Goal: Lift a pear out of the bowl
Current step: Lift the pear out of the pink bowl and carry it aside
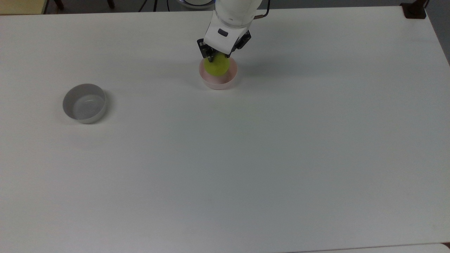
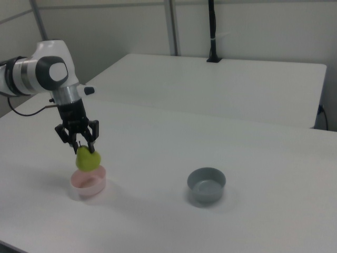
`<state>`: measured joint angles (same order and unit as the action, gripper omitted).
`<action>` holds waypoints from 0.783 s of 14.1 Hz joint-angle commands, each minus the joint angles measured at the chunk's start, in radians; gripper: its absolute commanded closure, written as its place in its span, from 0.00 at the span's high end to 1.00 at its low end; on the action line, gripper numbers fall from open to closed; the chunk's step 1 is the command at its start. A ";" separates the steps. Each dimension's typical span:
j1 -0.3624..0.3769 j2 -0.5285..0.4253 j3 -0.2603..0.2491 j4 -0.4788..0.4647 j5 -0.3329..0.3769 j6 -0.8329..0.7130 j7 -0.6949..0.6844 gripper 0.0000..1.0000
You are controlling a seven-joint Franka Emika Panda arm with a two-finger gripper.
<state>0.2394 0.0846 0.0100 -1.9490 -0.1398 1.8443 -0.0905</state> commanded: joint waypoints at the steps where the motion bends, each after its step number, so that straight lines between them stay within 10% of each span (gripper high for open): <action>1: -0.041 0.044 -0.007 0.149 0.022 -0.045 0.018 0.36; 6: -0.129 0.260 -0.008 0.410 0.019 -0.021 0.043 0.35; 11: -0.163 0.375 -0.012 0.435 -0.020 0.211 0.109 0.35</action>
<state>0.0767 0.4090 0.0009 -1.5379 -0.1335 1.9923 -0.0237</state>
